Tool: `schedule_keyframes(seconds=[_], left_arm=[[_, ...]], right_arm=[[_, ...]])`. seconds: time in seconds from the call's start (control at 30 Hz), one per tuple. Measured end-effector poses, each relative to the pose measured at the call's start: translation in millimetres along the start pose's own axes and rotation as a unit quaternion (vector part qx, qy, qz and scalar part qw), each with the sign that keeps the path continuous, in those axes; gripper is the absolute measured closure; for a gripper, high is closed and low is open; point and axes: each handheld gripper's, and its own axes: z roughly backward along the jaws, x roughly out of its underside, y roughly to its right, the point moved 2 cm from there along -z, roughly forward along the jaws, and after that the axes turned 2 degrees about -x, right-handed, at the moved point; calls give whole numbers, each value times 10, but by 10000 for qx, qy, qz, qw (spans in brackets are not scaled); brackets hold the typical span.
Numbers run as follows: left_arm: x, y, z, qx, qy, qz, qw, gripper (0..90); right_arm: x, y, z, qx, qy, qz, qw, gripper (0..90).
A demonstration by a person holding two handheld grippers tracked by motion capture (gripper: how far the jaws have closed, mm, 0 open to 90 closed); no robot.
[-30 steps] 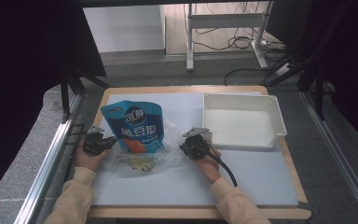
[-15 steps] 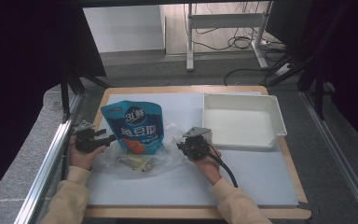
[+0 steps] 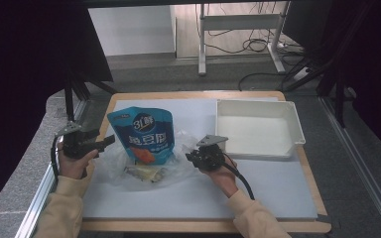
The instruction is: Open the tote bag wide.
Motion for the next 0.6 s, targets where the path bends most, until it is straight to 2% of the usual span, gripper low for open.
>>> schedule_keyframes(seconds=[0.1, 0.37, 0.6], left_arm=[[3, 77, 46, 63, -33, -89, 9999, 186], [36, 298, 176, 158, -67, -347, 9993, 199], [118, 473, 360, 192, 28, -455, 9988, 213]], right_arm=[[-11, -33, 77, -196, 96, 18, 9998, 650], [-56, -123, 320, -383, 448, 101, 9982, 506], [-101, -179, 553, -470, 779, 184, 9957, 447]])
